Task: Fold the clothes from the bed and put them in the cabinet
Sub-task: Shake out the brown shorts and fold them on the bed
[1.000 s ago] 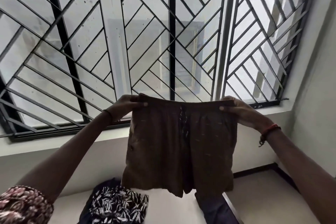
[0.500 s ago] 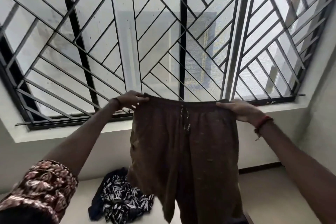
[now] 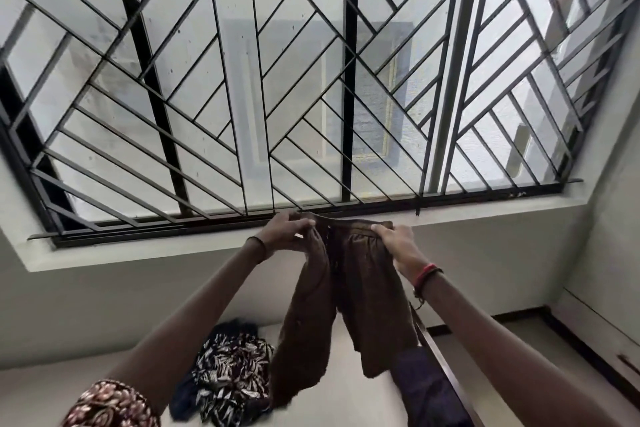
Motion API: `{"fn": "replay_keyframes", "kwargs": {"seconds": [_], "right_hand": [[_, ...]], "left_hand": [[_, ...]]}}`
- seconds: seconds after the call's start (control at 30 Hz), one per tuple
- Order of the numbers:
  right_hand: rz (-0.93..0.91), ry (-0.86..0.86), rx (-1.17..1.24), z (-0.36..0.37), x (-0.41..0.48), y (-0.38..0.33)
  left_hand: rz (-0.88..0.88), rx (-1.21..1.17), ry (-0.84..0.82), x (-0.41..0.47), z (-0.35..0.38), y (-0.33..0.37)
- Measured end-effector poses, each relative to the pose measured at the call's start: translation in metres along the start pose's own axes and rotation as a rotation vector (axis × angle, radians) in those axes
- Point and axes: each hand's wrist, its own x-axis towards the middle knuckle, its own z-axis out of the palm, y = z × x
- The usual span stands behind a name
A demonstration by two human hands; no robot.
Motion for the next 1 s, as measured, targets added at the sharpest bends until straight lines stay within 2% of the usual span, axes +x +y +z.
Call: {"fn": "replay_keyframes", "kwargs": {"seconds": [0.27,0.47,0.67,0.77,0.9,0.97,1.0], "right_hand": [[-0.073,-0.09,-0.14,0.035,-0.016,-0.007],[0.028,-0.312,-0.043,0.029,-0.018,-0.005],[-0.174,-0.61,0.013,0.015,-0.042,-0.008],[-0.158,-0.678,0.074,0.013,-0.041,-0.004],[-0.114,-0.689,0.13,0.008,-0.04,-0.003],[-0.089,-0.711,0.171,0.006,-0.041,-0.002],[-0.073,-0.726,0.193,0.005,-0.041,-0.001]], "left_hand": [[0.024,-0.003,-0.033,-0.003,0.044,-0.001],[0.055,-0.034,-0.149,-0.01,0.044,-0.003],[-0.07,-0.159,-0.206,-0.013,0.048,0.005],[0.059,0.014,-0.169,-0.009,0.039,0.006],[0.425,0.237,-0.056,0.006,0.026,-0.003],[0.564,0.56,-0.106,0.015,0.019,-0.011],[0.541,0.72,-0.169,0.015,0.015,-0.012]]}}
